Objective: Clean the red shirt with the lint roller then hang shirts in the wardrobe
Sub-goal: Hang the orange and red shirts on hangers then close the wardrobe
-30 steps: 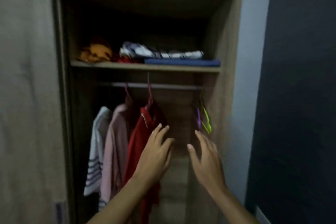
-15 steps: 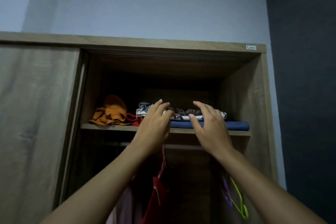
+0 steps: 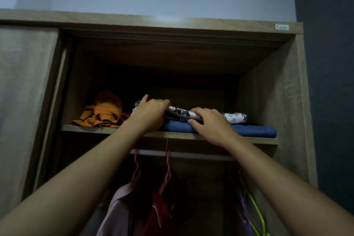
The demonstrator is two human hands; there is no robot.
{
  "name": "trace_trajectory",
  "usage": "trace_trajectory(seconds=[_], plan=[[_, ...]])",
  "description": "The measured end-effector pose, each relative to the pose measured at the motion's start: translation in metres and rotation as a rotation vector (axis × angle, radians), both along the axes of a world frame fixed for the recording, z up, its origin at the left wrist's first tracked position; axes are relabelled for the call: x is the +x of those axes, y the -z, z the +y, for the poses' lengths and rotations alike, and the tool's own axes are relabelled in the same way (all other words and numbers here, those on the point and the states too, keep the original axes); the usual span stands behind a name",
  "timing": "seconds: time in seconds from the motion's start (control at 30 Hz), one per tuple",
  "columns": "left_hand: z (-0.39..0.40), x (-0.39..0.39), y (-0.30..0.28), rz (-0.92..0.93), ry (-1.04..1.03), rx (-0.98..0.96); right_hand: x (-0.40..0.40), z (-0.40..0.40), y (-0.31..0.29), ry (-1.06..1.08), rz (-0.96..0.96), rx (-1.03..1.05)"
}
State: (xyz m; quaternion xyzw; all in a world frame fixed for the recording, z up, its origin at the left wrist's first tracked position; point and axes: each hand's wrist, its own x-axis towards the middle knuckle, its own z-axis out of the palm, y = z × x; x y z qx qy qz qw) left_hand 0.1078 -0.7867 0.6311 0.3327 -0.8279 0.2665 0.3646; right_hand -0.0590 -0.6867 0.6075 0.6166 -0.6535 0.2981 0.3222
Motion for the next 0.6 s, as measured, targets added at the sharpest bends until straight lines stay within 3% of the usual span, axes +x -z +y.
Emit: trace_trajectory(seconds=[0.17,0.37,0.5,0.6], plan=[[-0.013,0.008,0.000,0.104,0.100,-0.043,-0.024,0.009,-0.014,0.060,-0.001,0.062],[-0.028,0.015,-0.005,0.002,0.272,0.179,-0.053,0.012,-0.046,0.093,-0.129,0.354],[-0.038,0.012,-0.008,-0.007,0.259,0.270,-0.047,0.016,-0.071,0.145,-0.127,0.618],[-0.041,0.012,-0.014,-0.008,0.251,0.336,-0.045,0.014,-0.081,0.247,-0.052,0.672]])
